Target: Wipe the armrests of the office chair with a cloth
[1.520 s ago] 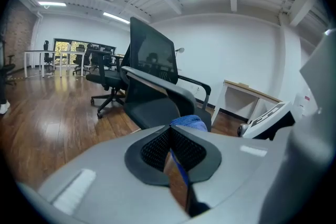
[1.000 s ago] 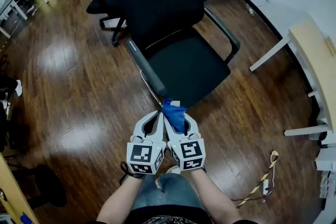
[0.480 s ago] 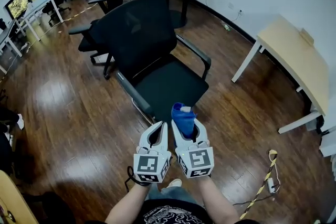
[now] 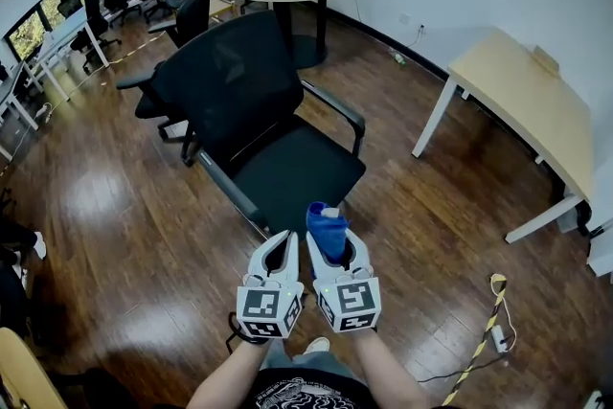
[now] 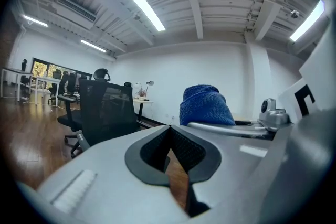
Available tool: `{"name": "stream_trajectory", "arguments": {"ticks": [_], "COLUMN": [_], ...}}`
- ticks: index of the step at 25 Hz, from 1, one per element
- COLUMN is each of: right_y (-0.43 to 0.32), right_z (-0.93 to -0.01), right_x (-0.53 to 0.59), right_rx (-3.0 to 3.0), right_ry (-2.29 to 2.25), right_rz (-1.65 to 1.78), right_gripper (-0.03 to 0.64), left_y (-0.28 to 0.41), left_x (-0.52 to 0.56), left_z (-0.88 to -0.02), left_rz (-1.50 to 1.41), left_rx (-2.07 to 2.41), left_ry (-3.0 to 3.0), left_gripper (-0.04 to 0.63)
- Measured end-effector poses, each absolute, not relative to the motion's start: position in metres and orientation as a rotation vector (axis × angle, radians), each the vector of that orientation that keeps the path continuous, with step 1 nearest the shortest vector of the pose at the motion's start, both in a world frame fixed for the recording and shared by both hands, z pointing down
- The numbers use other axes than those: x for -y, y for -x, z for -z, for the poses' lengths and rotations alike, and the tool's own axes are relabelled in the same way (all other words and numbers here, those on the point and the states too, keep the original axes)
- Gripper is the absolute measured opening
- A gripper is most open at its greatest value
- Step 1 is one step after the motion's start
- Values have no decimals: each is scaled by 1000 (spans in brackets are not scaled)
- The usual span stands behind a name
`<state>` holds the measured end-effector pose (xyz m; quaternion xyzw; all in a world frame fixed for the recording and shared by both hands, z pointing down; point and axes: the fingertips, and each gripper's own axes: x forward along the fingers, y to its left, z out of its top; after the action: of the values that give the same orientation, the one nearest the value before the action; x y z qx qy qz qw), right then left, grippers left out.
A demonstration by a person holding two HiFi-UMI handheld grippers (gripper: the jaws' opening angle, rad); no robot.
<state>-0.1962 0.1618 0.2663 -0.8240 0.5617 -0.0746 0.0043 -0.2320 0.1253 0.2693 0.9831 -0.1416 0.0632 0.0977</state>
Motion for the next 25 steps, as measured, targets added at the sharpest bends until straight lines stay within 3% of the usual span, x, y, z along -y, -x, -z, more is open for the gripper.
{"name": "stream_trajectory", "arguments": {"ticks": [15,25], "right_y": [69,-52], "right_z": [-265,-270], "right_x": [-235,-196], "right_rx": [-1606,-1686], "right_ry": [2693,2703], "right_rz": [253,282], "right_gripper": [140,140], "left_y": [92,-37], "left_x": [-186,-150], "left_z": [-263,-265], "left_rz": [-199,-200], "left_rx": [199,217], "left_ry": [-2953,-2917], "left_gripper": [4,3]}}
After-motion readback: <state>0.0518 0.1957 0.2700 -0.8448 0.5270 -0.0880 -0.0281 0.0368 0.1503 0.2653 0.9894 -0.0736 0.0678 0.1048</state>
